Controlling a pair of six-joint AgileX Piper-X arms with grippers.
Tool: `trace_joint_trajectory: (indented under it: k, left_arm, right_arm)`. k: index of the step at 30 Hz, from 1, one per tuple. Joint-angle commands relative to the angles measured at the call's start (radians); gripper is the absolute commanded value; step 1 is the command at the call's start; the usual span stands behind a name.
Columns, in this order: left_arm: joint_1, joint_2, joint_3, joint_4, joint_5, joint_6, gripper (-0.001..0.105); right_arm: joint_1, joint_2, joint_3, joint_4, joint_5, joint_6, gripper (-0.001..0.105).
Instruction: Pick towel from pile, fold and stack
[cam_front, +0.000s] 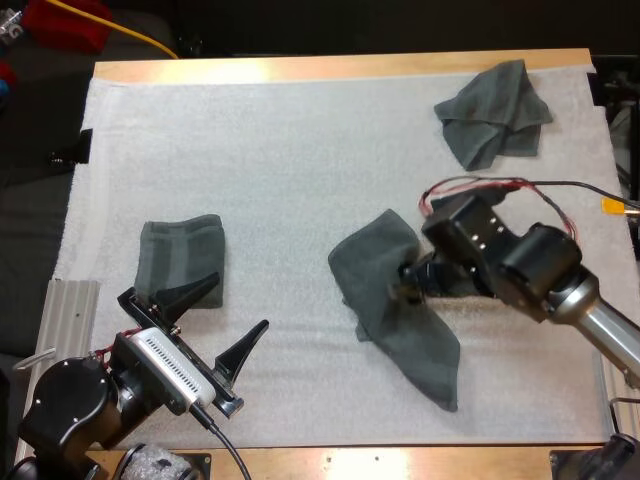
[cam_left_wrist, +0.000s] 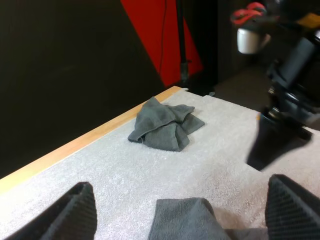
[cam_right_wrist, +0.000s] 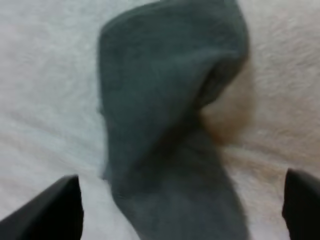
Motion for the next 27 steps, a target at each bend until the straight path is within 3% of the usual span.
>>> trace_joint_trajectory:
  k: [1,6,15,23,27]
  left_arm:
    - [-0.006,0.003,-0.006,-0.003,0.008,-0.009,0.067]
    - [-0.006,0.003,-0.006,0.020,0.025,-0.010,0.067]
    - [-0.006,0.003,-0.006,0.214,0.051,-0.013,0.067]
    - [-0.006,0.003,-0.006,0.240,0.224,-0.035,0.067]
    - [-0.006,0.003,-0.006,0.240,0.232,-0.079,0.067]
  right_arm:
    - [-0.016,0.008,-0.001,-0.035,-0.027,-0.007,0.078]
    - [-0.080,0.063,-0.001,-0.131,-0.090,-0.010,0.078]
    - [-0.145,0.221,-0.001,-0.301,-0.167,-0.012,0.078]
    - [-0.207,0.373,-0.005,-0.438,-0.236,0.032,0.078]
    - [-0.228,0.438,-0.004,-0.495,-0.254,0.058,0.078]
